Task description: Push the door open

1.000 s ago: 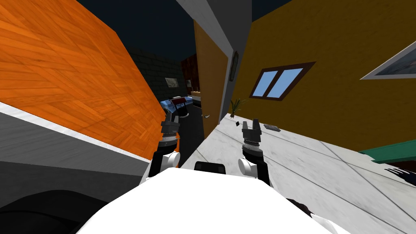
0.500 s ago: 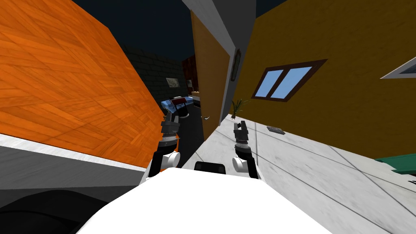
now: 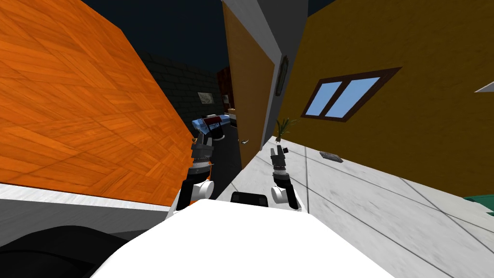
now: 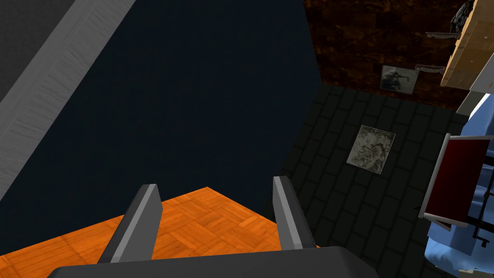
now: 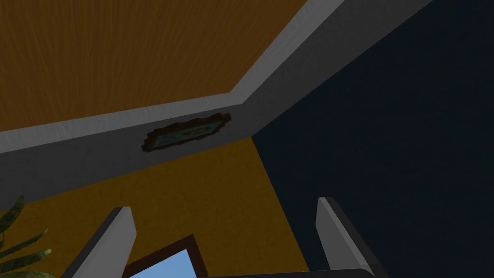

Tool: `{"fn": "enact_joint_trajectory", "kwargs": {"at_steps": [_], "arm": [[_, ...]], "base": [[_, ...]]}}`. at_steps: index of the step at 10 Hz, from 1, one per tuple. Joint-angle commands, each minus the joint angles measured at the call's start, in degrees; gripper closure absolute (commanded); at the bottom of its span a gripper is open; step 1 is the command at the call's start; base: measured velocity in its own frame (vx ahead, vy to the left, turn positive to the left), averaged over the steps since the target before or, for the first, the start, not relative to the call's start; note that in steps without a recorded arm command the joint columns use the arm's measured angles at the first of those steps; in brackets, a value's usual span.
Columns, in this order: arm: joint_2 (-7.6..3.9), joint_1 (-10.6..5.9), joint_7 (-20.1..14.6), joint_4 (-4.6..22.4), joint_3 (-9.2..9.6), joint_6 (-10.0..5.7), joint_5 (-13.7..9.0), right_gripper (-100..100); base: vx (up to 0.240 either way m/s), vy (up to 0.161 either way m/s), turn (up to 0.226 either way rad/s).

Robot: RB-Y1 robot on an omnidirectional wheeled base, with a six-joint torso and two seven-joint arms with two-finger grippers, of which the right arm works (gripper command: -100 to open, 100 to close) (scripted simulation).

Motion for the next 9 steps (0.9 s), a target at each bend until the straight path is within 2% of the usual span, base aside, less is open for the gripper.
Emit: {"fn": "enact_joint_trajectory", "kwargs": {"at_steps": [1,9], "arm": [[-0.21,-0.86,-0.4,2.8,1.43,-0.74,0.0,-100],[-1.0,-5.53,-2.3,15.0,8.42,-2.35,0.2,-100]], "base": [[0.097,-0.039,0.033],[0.094,-0.042,0.037]]}}
